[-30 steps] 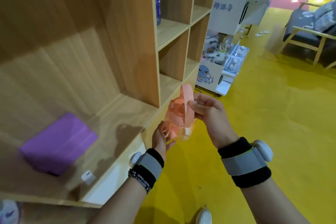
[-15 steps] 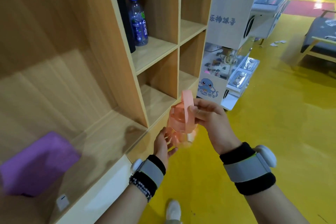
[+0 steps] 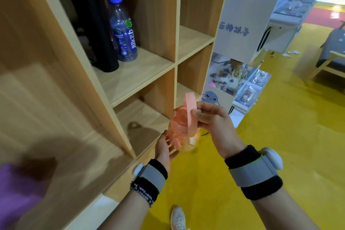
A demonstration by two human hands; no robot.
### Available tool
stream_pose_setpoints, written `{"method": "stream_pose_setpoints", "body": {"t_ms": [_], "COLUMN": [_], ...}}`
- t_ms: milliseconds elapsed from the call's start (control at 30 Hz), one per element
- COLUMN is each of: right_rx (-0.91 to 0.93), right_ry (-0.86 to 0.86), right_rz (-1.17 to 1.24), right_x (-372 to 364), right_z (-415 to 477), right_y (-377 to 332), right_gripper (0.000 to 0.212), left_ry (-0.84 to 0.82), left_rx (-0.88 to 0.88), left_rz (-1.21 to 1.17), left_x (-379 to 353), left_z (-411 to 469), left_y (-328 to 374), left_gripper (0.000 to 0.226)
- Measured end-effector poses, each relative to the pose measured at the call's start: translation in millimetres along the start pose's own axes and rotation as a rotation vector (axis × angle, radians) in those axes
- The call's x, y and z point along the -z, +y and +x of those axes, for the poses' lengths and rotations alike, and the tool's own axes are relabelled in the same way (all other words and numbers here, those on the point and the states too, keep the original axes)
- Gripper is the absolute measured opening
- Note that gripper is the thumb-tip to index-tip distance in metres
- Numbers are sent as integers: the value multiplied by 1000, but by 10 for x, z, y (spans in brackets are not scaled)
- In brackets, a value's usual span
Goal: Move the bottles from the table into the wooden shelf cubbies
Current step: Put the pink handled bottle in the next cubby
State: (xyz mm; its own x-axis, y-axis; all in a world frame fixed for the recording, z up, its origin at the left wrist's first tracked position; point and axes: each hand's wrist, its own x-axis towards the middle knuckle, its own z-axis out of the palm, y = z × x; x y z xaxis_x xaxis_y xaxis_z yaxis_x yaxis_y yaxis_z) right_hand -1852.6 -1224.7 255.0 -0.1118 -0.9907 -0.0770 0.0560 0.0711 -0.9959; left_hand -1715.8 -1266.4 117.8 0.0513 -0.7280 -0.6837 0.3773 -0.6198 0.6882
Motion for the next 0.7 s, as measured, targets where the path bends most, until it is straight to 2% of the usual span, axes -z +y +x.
{"method": "stream_pose_setpoints", "body": {"t_ms": [133, 433, 533, 700], "right_rx": [-16, 20, 31, 63], "right_ry": [-22, -86, -111, -229], "right_rz": [2, 15, 17, 12], "right_x": [169, 529, 710, 1075], "right_z": [584, 1295, 1520, 1850], "right_y": [-63, -147, -172, -247], "right_gripper": [18, 24, 19, 23], "left_ry": [3, 49, 59, 110], "left_rx": [26, 56, 53, -1], "left_rz": [-34, -104, -114, -129], "left_x": [-389, -964, -1171, -1622], "left_z": [420, 837, 882, 912], "left_y": [201, 437, 483, 487], "left_gripper": [42, 42, 41, 42]}}
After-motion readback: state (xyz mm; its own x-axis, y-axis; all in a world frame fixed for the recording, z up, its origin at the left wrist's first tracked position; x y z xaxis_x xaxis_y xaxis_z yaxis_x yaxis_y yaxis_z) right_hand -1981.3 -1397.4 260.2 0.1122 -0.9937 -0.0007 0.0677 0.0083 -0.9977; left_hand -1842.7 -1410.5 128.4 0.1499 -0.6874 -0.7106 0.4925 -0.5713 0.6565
